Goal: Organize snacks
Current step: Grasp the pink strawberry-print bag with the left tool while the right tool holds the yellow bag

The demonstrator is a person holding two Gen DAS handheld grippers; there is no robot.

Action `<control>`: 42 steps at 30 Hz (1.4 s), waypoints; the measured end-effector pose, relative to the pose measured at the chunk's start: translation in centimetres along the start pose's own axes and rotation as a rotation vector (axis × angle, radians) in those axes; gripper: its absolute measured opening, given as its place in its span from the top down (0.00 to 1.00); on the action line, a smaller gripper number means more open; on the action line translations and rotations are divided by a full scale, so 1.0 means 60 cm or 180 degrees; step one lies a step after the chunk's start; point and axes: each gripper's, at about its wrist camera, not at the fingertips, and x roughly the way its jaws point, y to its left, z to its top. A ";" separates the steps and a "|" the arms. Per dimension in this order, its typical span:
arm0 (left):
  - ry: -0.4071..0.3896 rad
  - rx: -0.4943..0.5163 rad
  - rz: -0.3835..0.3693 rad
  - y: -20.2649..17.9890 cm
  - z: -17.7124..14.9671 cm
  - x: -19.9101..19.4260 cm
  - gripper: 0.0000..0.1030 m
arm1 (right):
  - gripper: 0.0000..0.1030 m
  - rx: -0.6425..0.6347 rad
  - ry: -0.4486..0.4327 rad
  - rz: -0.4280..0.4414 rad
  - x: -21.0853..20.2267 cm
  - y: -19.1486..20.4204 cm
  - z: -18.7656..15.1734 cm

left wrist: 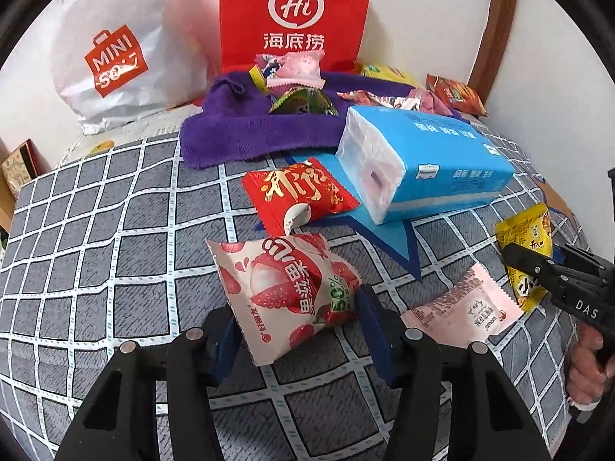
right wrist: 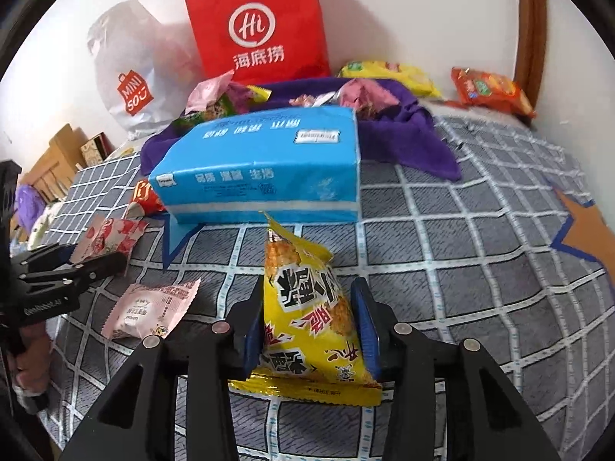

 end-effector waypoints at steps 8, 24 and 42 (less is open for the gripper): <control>0.0027 0.0031 0.0009 -0.002 0.003 0.004 0.46 | 0.56 0.0035 0.0051 0.0083 0.006 -0.004 0.000; 0.0019 0.0015 -0.0042 0.001 -0.001 0.001 0.44 | 0.42 -0.0311 0.0129 -0.0179 0.011 0.034 -0.001; 0.0181 -0.0270 -0.0459 0.030 -0.001 -0.012 0.87 | 0.53 -0.0298 0.0032 -0.0253 -0.014 0.045 -0.009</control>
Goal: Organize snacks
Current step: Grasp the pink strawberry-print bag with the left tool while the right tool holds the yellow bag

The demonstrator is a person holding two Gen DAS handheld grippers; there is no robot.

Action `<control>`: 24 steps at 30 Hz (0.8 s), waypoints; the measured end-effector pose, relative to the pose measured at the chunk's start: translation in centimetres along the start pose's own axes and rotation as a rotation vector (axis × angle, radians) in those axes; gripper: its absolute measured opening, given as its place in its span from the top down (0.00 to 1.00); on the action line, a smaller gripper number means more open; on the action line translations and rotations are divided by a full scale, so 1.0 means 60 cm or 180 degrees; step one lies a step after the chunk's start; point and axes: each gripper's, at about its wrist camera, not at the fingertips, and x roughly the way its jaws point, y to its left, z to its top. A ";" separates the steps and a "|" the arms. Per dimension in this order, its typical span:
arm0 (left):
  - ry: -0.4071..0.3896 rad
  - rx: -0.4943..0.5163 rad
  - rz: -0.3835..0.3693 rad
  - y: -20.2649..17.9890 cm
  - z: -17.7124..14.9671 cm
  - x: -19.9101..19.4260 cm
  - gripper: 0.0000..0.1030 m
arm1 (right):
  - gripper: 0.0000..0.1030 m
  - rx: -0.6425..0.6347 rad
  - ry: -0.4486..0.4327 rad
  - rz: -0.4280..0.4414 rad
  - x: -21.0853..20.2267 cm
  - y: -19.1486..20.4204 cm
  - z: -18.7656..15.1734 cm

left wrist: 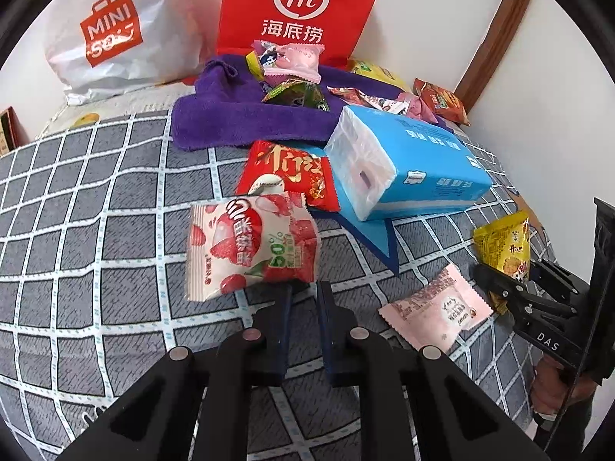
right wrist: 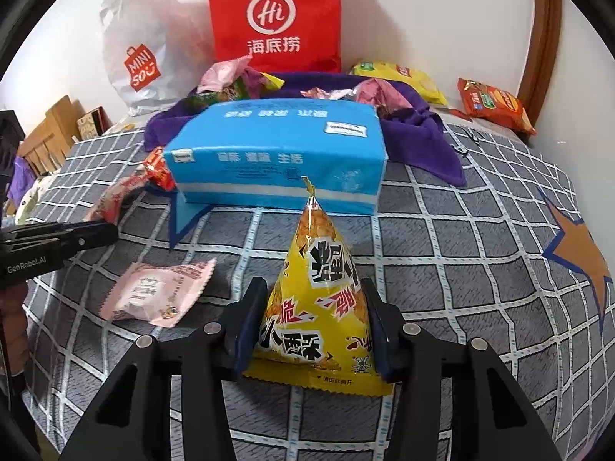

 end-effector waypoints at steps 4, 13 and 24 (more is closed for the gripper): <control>-0.0001 -0.0031 0.0014 0.013 -0.006 -0.013 0.87 | 0.53 0.0029 -0.0041 0.0058 -0.007 0.003 0.004; -0.0064 -0.0252 -0.0166 0.044 -0.001 -0.029 0.55 | 0.53 0.0110 -0.0079 0.0129 -0.013 0.001 0.000; 0.0020 -0.0259 0.0289 0.022 0.056 0.019 0.36 | 0.53 0.0219 -0.0084 0.0162 -0.018 -0.025 -0.004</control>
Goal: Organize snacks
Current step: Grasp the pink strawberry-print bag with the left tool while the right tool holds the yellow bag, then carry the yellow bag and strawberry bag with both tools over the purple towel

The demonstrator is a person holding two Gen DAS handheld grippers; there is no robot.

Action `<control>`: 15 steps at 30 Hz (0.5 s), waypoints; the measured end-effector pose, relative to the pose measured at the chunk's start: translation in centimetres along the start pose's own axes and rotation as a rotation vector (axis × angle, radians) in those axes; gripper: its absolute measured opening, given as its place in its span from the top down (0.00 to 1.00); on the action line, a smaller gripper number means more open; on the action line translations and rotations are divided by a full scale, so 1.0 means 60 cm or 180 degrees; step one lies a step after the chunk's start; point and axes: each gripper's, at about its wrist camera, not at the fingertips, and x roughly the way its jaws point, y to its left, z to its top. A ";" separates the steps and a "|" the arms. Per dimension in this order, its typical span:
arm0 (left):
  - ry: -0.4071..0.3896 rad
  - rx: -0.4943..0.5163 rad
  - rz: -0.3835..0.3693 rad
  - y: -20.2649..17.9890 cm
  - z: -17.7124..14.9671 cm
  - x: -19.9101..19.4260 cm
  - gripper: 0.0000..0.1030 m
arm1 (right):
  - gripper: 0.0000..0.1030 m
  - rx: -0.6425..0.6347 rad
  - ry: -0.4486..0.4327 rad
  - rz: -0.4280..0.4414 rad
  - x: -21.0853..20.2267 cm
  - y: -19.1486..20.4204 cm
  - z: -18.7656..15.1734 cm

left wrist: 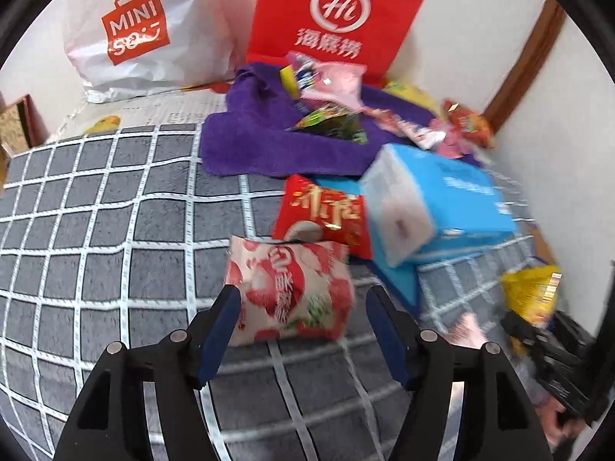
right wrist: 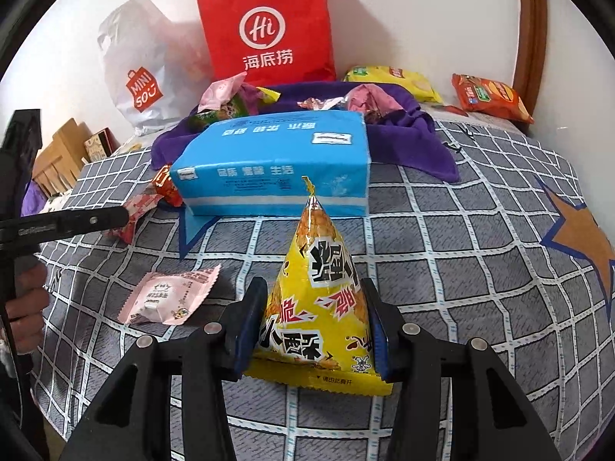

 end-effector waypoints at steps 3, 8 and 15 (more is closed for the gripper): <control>0.0034 -0.0003 0.0158 -0.005 0.007 0.017 0.36 | 0.53 0.0040 0.0007 0.0008 0.002 -0.010 0.002; -0.0062 0.0126 0.0357 -0.017 0.011 0.027 0.49 | 0.53 0.0104 0.0022 0.0025 0.005 -0.024 0.005; -0.0073 0.0084 0.0170 -0.004 0.009 -0.005 0.76 | 0.53 0.0107 -0.0006 -0.0005 -0.005 -0.033 0.011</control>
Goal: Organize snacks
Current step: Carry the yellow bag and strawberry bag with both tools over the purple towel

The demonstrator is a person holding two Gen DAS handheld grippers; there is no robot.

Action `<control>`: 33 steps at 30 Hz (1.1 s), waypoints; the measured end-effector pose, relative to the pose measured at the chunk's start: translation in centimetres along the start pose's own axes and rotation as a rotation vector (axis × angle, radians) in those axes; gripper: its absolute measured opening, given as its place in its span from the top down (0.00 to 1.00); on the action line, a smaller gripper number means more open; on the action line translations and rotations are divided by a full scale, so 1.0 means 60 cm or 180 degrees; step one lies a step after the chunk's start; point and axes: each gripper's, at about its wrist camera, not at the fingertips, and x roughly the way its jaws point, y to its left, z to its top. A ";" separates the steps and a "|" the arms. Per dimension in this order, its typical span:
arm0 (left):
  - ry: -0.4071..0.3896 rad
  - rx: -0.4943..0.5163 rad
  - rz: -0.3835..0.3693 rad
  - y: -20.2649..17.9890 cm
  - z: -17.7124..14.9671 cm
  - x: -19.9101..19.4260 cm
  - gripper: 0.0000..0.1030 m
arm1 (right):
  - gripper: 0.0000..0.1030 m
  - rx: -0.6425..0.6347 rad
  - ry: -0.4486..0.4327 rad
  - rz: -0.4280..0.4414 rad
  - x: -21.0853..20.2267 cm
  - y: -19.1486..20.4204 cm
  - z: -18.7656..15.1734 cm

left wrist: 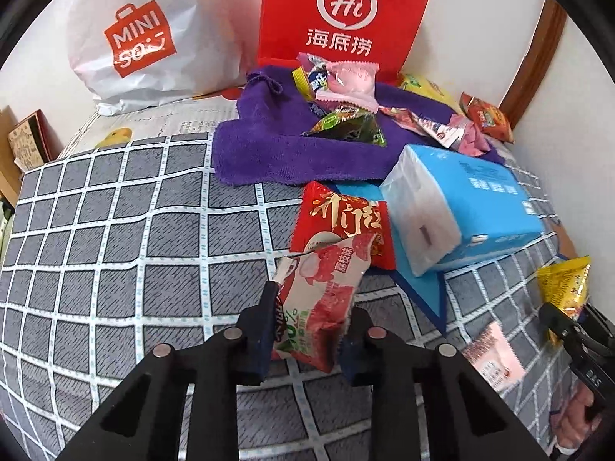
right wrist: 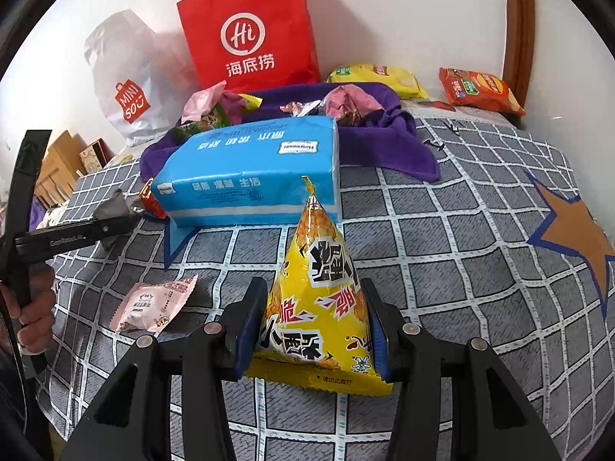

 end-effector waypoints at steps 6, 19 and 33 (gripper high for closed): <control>0.0027 0.0047 -0.0226 -0.014 -0.013 -0.040 0.77 | 0.53 -0.0052 -0.0081 0.0002 -0.018 0.009 0.013; 0.0022 0.0178 -0.0640 -0.096 0.022 -0.099 0.77 | 0.53 -0.0053 -0.0375 -0.0003 -0.073 0.033 0.093; -0.0144 0.0265 -0.0634 -0.118 0.089 -0.137 0.77 | 0.53 -0.0021 -0.0485 -0.0196 -0.086 0.043 0.173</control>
